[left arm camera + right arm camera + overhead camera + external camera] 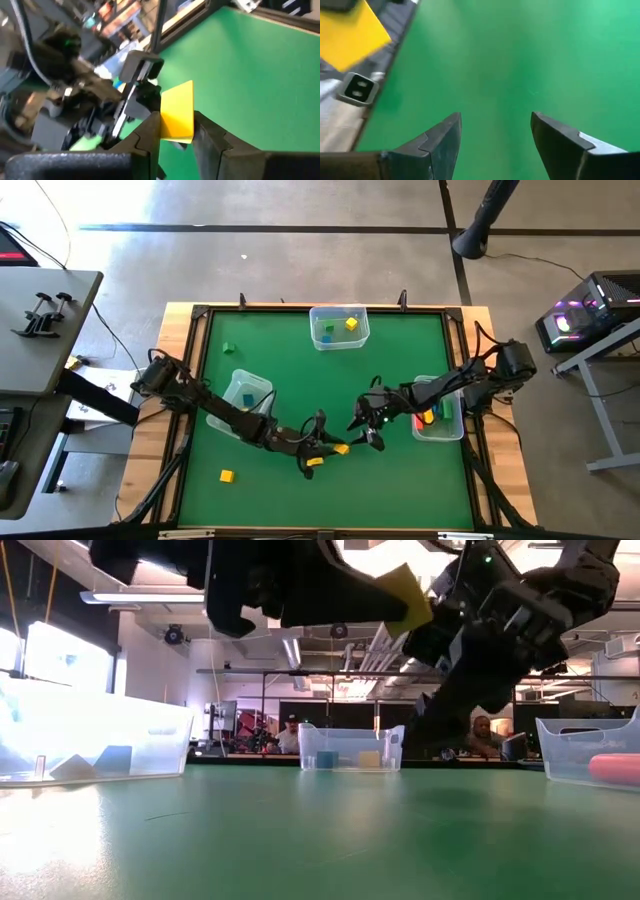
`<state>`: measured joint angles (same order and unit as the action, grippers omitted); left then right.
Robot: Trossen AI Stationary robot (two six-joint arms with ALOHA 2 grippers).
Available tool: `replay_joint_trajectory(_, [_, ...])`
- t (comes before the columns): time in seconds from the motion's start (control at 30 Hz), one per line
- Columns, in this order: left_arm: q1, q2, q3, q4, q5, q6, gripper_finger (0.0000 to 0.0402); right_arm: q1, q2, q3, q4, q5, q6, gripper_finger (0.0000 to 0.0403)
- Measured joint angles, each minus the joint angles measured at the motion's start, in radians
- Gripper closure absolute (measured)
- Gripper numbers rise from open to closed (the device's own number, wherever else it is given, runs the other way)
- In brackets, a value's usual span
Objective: Sort blocks by size
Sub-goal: Put the yellow triangular block into the bottom left transparent bin
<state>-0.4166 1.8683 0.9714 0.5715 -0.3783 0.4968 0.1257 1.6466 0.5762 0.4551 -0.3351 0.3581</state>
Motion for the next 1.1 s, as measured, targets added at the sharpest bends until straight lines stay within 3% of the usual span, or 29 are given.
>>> replay_joint_trajectory(0.13, [-0.031,-0.023,0.004,-0.105,-0.121,-0.156,0.0324,0.035,0.000,0.000,-0.054,0.102,0.003,0.0169])
replay_joint_trajectory(0.4, [-0.078,-0.156,0.233,-0.944,-0.361,-0.575,0.0335,0.172,0.000,0.000,-0.080,0.481,-0.001,0.0169])
replay_joint_trajectory(0.63, [-0.076,-0.199,0.303,-1.628,-0.323,-1.137,0.0336,0.258,0.000,0.000,0.000,0.784,-0.001,0.0169])
replay_joint_trajectory(0.8, [-0.076,-0.196,0.302,-2.094,-0.290,-1.596,0.0336,0.264,0.000,0.000,0.065,0.836,-0.034,0.0169])
replay_joint_trajectory(0.87, [-0.076,-0.197,0.297,-2.149,-0.235,-1.707,0.0336,0.259,0.000,0.000,0.084,0.837,-0.052,0.0169])
replay_joint_trajectory(1.1, [-0.033,-0.273,0.136,-2.029,-0.052,-1.693,0.0337,0.254,-0.001,0.000,0.099,0.839,-0.071,0.0169])
